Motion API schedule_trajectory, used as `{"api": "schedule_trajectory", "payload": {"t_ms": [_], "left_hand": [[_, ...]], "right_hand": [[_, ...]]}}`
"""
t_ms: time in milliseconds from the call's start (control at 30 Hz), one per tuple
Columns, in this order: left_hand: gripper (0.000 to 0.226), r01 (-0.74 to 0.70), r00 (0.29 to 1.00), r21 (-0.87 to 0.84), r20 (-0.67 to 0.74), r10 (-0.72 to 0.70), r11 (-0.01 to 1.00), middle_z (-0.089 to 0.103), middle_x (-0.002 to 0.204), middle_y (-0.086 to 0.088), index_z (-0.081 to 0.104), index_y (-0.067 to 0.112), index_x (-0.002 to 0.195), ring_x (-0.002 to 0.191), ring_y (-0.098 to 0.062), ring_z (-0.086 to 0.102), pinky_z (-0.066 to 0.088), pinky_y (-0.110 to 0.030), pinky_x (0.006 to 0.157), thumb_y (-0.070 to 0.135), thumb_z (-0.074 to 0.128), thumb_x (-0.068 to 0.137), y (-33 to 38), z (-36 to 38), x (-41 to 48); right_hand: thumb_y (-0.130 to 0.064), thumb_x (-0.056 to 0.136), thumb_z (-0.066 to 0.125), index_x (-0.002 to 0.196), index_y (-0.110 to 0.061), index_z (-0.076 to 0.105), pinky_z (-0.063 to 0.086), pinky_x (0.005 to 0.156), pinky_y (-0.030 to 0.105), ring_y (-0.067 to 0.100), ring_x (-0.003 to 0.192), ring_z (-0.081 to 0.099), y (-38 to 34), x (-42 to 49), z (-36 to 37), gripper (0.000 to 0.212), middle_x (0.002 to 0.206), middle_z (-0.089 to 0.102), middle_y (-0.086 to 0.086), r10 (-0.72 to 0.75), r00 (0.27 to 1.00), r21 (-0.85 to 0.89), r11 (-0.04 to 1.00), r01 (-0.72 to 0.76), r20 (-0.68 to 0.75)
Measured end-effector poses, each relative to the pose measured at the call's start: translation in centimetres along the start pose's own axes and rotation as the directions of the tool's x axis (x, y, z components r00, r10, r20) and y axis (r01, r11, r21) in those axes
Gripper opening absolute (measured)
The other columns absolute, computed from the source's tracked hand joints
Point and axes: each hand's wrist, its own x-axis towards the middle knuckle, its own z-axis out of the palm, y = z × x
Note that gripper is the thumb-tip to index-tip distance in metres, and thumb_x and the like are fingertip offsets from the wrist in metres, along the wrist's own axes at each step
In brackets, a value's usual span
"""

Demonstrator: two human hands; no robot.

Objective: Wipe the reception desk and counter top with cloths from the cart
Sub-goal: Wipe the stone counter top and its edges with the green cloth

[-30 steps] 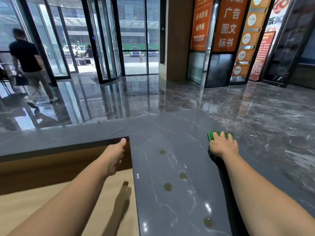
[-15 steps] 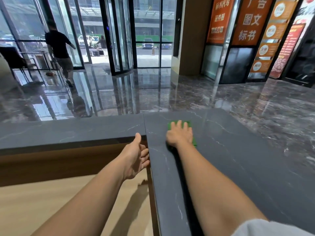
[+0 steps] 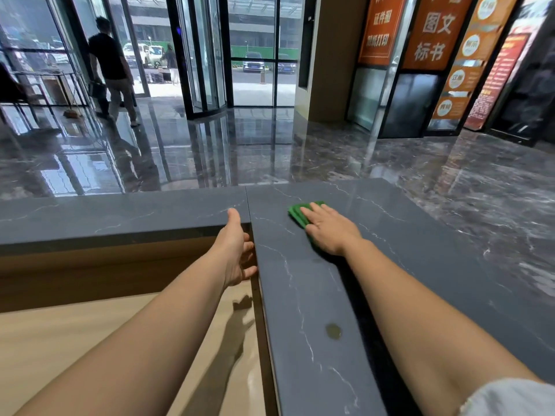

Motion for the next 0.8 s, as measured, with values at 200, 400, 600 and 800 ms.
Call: {"api": "schedule_trajectory", "payload": {"t_ms": [200, 400, 600, 800], "left_hand": [[0.085, -0.020, 1.000, 0.024, 0.008, 0.019, 1.000, 0.056, 0.136, -0.010, 0.035, 0.011, 0.146, 0.120, -0.027, 0.055, 0.047, -0.042, 0.099, 0.073, 0.027, 0.089, -0.4, 0.4, -0.4], [0.078, -0.014, 0.999, 0.072, 0.045, 0.011, 0.997, 0.058, 0.133, -0.010, 0.037, 0.010, 0.143, 0.120, -0.026, 0.056, 0.045, -0.038, 0.096, 0.068, 0.028, 0.093, 0.0, 0.5, -1.4], [0.071, -0.054, 0.998, 0.087, 0.015, 0.053, 0.995, 0.069, 0.106, -0.007, 0.047, 0.014, 0.134, 0.099, -0.019, 0.062, 0.046, -0.035, 0.084, 0.069, 0.029, 0.092, -0.4, 0.7, -1.3], [0.084, 0.018, 0.998, -0.012, 0.059, -0.018, 1.000, 0.049, 0.141, -0.018, 0.034, 0.009, 0.146, 0.119, -0.035, 0.055, 0.048, -0.043, 0.085, 0.071, 0.018, 0.092, -0.6, 0.9, -1.8]], "right_hand": [[-0.028, 0.103, 0.026, 0.156, -0.027, 0.012, 0.005, 0.121, 0.033, 0.019, 0.151, 0.003, 7.4, -2.9, -1.0, 0.055, 0.164, 0.003, 0.000, 0.265, 0.964, 0.044, 0.963, -0.264, -0.003], [-0.023, 0.099, 0.025, 0.155, -0.024, 0.015, 0.010, 0.120, 0.043, 0.029, 0.150, 0.004, 3.1, -1.9, 0.1, 0.057, 0.164, 0.004, 0.004, 0.425, 0.902, 0.061, 0.905, -0.422, -0.068], [-0.029, 0.098, 0.032, 0.155, -0.021, 0.015, 0.007, 0.120, 0.048, 0.033, 0.149, 0.003, -7.7, -2.3, 2.2, 0.060, 0.163, 0.005, 0.009, 0.339, 0.933, 0.088, 0.940, -0.330, -0.122], [-0.041, 0.103, 0.030, 0.156, -0.022, 0.009, 0.005, 0.121, 0.048, 0.031, 0.150, -0.002, -12.7, -4.2, 3.1, 0.060, 0.164, 0.000, 0.008, 0.043, 0.997, 0.044, 0.998, -0.040, -0.069]]}}
